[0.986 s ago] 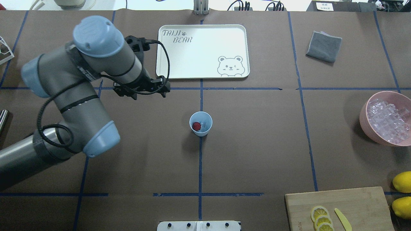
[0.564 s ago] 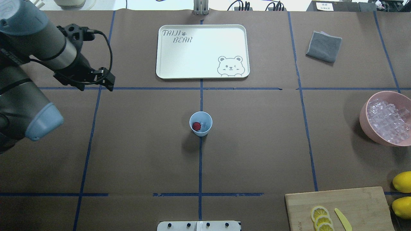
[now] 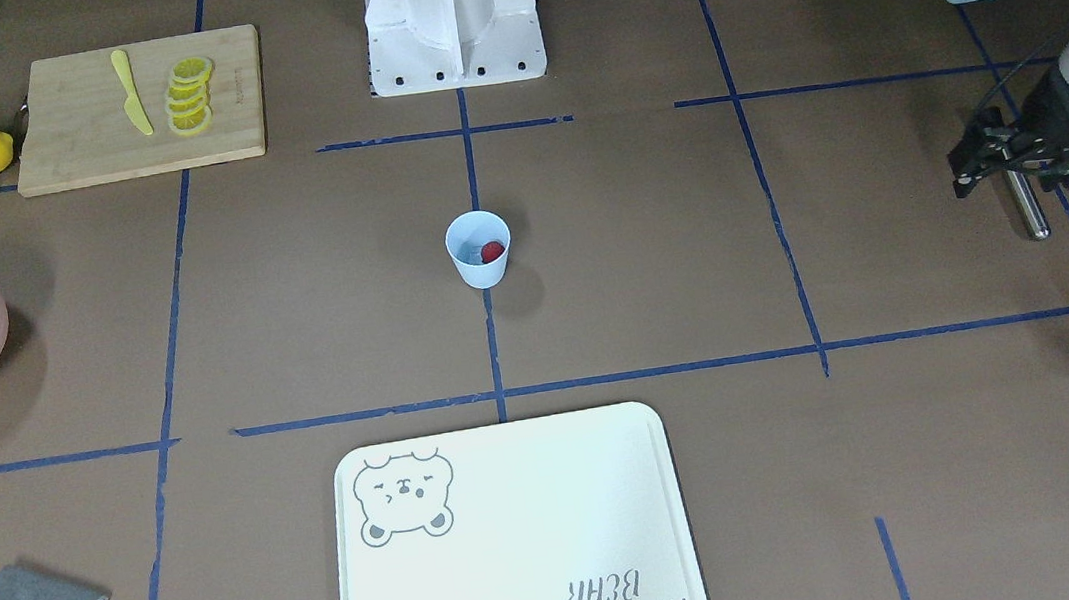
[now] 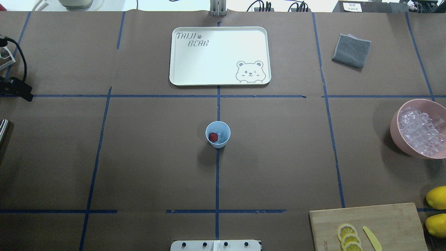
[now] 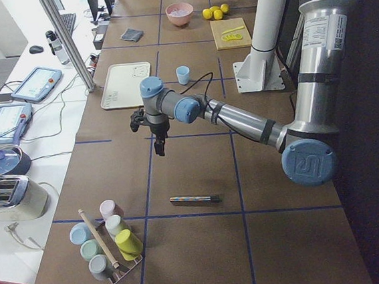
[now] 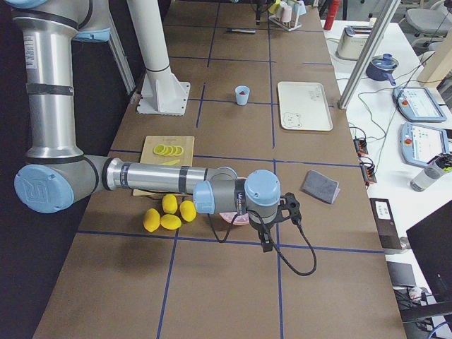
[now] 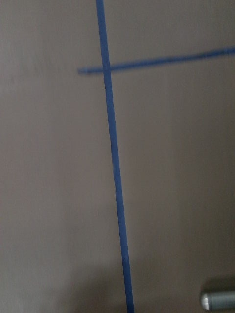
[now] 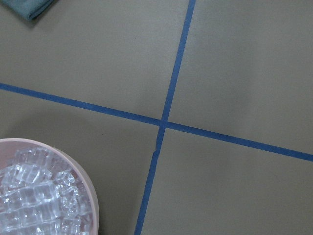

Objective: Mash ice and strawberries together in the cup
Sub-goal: 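Withdraw the left gripper from the cup back toward the table edge, then grasp the steel pestle rod upright with the left gripper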

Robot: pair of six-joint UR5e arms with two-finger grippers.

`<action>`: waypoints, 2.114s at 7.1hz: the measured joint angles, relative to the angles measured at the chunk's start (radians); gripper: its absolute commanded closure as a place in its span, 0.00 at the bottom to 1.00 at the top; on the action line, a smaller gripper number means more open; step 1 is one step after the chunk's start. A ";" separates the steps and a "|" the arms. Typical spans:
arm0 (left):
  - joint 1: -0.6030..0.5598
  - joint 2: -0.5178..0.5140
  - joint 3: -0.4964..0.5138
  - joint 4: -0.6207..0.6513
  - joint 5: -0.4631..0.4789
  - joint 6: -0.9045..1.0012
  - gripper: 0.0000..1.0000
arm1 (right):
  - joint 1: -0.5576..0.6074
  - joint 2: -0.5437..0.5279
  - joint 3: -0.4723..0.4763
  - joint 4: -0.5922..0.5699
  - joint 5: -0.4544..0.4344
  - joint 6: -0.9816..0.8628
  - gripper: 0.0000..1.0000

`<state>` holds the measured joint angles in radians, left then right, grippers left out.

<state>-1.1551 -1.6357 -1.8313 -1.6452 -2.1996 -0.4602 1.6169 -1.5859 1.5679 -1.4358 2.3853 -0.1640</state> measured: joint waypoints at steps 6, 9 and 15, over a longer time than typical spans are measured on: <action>-0.018 0.145 0.384 -0.683 0.008 -0.187 0.00 | 0.000 0.000 0.001 0.001 0.000 0.011 0.01; 0.009 0.146 0.448 -0.773 0.012 -0.247 0.00 | 0.001 0.000 0.001 0.002 0.000 0.011 0.01; 0.067 0.168 0.454 -0.776 0.014 -0.264 0.00 | 0.001 0.000 0.002 0.000 0.000 0.011 0.01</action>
<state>-1.0876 -1.4681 -1.3776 -2.4212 -2.1860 -0.7243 1.6183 -1.5861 1.5702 -1.4355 2.3854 -0.1534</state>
